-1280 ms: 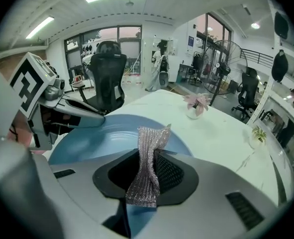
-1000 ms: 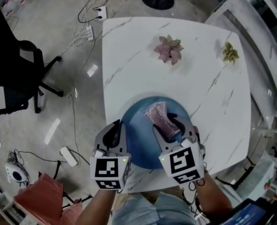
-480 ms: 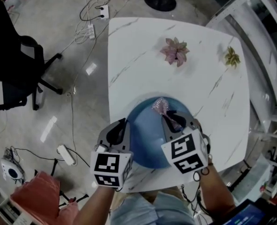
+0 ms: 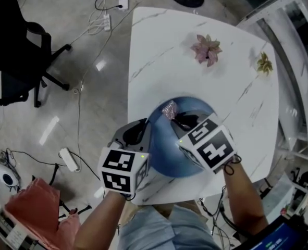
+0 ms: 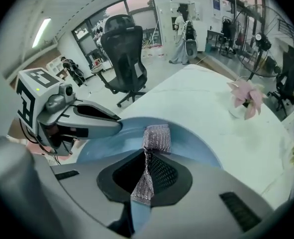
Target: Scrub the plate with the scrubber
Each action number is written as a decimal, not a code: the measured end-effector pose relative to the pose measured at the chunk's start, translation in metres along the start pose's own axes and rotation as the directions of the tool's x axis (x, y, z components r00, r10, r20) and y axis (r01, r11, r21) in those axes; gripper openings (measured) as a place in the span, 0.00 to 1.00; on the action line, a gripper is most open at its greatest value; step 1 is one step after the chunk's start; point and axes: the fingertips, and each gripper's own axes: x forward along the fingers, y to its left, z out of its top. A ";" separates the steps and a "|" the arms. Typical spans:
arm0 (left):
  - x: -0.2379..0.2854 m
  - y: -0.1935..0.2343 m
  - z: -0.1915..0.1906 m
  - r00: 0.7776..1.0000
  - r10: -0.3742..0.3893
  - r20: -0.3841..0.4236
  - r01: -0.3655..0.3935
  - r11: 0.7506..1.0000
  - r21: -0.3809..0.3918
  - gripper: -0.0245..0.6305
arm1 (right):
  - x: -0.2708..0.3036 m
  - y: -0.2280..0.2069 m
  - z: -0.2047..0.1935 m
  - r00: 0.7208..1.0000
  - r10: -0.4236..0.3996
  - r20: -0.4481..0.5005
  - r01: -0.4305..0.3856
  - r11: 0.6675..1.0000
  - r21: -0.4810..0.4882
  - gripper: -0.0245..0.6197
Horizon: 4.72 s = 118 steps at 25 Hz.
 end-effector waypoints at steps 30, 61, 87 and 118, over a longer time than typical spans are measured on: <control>0.001 0.002 -0.002 1.000 0.014 -0.024 -0.013 1.000 0.013 0.06 | 0.003 0.124 -0.055 0.947 0.318 -0.038 -0.311 0.942 0.123 0.10; 0.001 -0.001 -0.006 0.998 0.012 -0.054 -0.010 0.999 0.035 0.06 | -0.043 -0.004 -0.117 0.989 0.141 -0.044 -0.112 0.912 0.394 0.10; 0.006 -0.002 -0.005 0.997 0.004 -0.077 -0.005 1.000 -0.017 0.06 | 0.004 0.025 -0.017 0.953 0.277 -0.125 -0.260 0.956 0.137 0.10; 0.003 0.002 -0.007 0.998 0.023 -0.067 -0.023 1.000 -0.004 0.06 | -0.025 0.078 -0.113 0.939 0.325 -0.112 -0.289 0.922 0.257 0.10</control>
